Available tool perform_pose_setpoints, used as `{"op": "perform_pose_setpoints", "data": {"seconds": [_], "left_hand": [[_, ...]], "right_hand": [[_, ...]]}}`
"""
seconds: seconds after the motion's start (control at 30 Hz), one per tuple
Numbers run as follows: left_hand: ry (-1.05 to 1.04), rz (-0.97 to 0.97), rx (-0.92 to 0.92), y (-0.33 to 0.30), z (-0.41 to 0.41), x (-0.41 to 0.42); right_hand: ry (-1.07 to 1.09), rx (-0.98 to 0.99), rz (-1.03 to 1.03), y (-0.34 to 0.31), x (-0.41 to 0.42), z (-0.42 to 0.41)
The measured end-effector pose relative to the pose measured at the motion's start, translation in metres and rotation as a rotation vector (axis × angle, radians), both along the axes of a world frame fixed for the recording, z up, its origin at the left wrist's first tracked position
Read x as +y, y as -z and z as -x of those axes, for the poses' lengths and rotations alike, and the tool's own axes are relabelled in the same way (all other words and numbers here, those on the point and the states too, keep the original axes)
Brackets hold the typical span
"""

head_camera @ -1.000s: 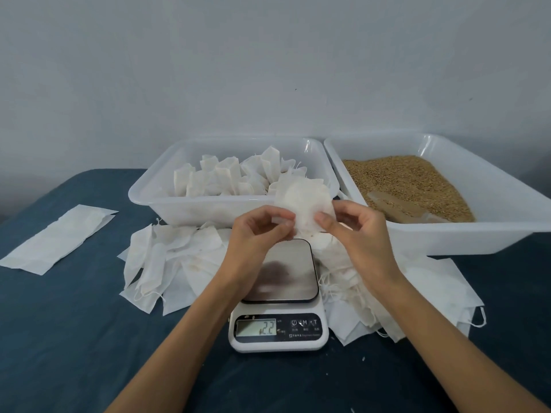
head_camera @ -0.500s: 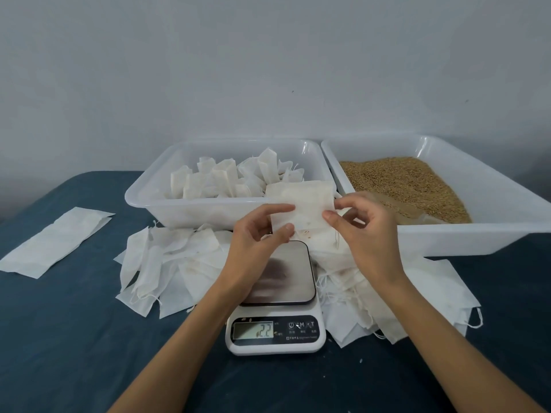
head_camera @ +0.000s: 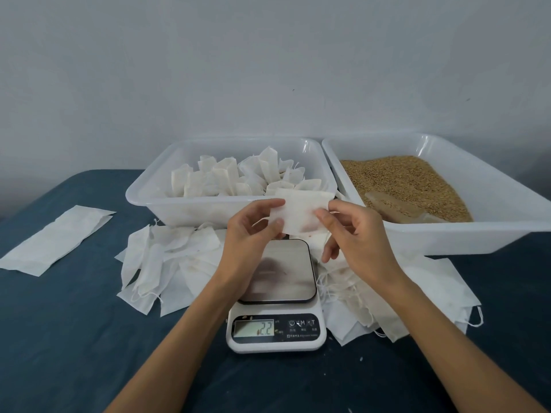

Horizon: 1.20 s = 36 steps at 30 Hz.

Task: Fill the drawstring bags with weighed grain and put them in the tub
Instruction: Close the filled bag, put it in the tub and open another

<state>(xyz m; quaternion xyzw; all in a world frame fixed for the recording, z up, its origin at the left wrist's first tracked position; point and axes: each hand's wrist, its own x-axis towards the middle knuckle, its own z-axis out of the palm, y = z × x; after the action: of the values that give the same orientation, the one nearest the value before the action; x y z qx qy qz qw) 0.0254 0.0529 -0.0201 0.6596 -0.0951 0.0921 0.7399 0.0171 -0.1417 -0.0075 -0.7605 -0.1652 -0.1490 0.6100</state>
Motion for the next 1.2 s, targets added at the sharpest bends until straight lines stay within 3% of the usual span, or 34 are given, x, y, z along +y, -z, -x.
{"op": "perform_pose_setpoints", "data": {"seconds": [0.17, 0.33, 0.4, 0.5, 0.6, 0.67, 0.83, 1.07, 1.2], "left_hand": [[-0.074, -0.012, 0.027, 0.003, -0.005, 0.005], [-0.095, -0.053, 0.050, 0.002, -0.003, 0.004], [-0.150, -0.190, -0.062, -0.003, 0.001, 0.003], [-0.040, -0.496, -0.243, -0.006, 0.009, -0.004], [0.083, -0.667, -0.243, -0.006, 0.010, -0.022], [0.081, -0.606, -0.199, -0.007, 0.007, -0.029], [0.182, -0.176, 0.045, -0.006, 0.003, -0.023], [0.140, -0.216, 0.021, 0.000, 0.001, -0.002], [0.347, -0.188, 0.079, -0.003, -0.001, 0.014]], "right_hand": [[-0.040, -0.062, 0.052, -0.004, -0.001, 0.004], [0.065, -0.170, 0.105, -0.006, -0.006, 0.005], [0.103, -0.194, 0.130, -0.006, -0.011, 0.002], [0.052, -0.197, 0.211, -0.003, -0.009, 0.004], [0.018, -0.208, 0.266, 0.000, -0.002, 0.007], [0.028, -0.233, 0.248, -0.003, -0.001, 0.007], [0.111, -0.249, 0.096, -0.013, -0.008, 0.009], [0.132, -0.221, 0.026, -0.015, -0.007, 0.010], [0.143, -0.229, -0.003, -0.016, -0.010, 0.008]]}}
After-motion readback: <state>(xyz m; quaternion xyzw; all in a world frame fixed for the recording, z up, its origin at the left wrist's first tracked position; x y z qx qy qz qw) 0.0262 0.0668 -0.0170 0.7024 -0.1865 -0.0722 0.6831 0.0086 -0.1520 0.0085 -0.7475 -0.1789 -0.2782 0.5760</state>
